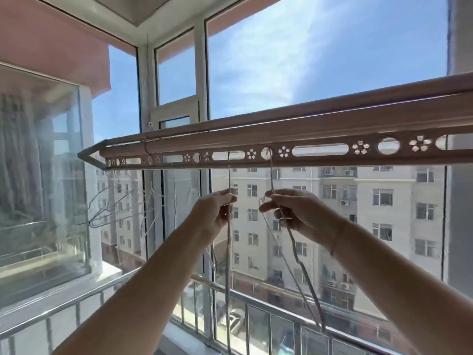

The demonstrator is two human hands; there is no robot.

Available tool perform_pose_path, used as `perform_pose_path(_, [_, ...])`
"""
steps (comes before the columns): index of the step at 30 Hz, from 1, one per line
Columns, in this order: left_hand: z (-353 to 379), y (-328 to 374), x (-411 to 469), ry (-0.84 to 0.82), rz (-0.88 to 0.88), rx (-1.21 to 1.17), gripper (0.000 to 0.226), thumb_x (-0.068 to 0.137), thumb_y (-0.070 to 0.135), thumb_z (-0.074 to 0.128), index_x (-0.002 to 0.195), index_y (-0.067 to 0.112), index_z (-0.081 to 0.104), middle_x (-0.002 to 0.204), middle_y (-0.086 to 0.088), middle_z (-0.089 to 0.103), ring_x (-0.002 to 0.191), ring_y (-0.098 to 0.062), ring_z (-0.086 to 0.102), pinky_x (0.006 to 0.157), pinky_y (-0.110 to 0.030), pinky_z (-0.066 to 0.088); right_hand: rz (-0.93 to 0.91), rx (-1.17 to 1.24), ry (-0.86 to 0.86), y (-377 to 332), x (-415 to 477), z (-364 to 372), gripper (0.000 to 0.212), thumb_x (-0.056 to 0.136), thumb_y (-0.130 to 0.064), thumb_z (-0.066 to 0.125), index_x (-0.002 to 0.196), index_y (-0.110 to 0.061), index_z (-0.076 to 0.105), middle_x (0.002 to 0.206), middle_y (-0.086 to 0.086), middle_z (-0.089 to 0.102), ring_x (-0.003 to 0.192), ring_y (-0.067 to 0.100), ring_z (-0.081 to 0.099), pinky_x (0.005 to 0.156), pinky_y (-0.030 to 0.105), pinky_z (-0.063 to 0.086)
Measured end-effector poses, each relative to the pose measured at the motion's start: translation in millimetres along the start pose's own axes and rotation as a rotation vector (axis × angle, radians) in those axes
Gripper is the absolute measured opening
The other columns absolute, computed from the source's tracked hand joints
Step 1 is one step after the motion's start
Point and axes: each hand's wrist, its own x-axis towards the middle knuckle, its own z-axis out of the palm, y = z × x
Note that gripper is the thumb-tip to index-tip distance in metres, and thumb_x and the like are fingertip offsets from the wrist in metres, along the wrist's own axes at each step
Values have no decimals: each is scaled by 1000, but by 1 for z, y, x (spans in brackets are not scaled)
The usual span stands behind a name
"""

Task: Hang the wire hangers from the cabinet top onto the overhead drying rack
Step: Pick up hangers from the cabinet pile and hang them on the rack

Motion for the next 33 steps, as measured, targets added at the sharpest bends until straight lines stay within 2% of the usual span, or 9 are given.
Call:
perform_pose_path(5, [-12,-4,21,-53,-41,1,25,92,-1,47,113,-4,60,82,-8,57,65,-13,46,60,-23,38,19,-8,87,5,12,4,20,94,-9,49,111,-7,58,83,9,72,56,8,51,44,16,44])
perform_pose_path(11, [-14,-16,29,-108,-108,-31,23,94,3,46,111,-5,60,81,-9,58,67,-14,48,58,-22,42,66,50,170,15,13,3,23,93,-9,49,113,-1,56,83,11,70,54,9,52,42,16,43])
perform_pose_path(14, [-16,-17,28,-143,-129,-37,21,96,8,44,103,-4,59,79,-9,58,68,-14,51,61,-23,43,80,57,199,17,10,3,24,93,-13,51,112,-1,56,84,11,70,60,11,54,44,18,46])
perform_pose_path(18, [-23,-25,22,-173,-178,-66,29,99,19,39,95,-2,59,79,-11,60,72,-17,55,66,-26,45,72,109,221,20,5,3,24,94,-14,50,112,0,55,81,11,71,57,11,61,47,20,49])
perform_pose_path(22, [-37,-40,12,-184,-217,-16,30,99,20,39,101,-2,59,83,-12,61,76,-20,57,69,-29,47,79,89,260,37,-3,2,25,93,-17,51,114,-4,57,86,9,71,65,12,66,54,22,51])
perform_pose_path(27, [-58,-65,0,-209,-233,80,31,99,19,38,101,-1,61,86,-11,63,81,-20,58,74,-31,45,83,71,320,67,-23,0,25,93,-19,52,114,-5,57,92,9,70,78,16,63,66,26,50])
perform_pose_path(33, [-84,-101,-23,-123,-138,115,33,96,19,42,113,-4,58,88,-10,58,82,-21,53,73,-33,43,137,50,366,109,-62,-5,28,92,-18,52,116,-4,57,94,9,66,82,17,62,69,26,50])
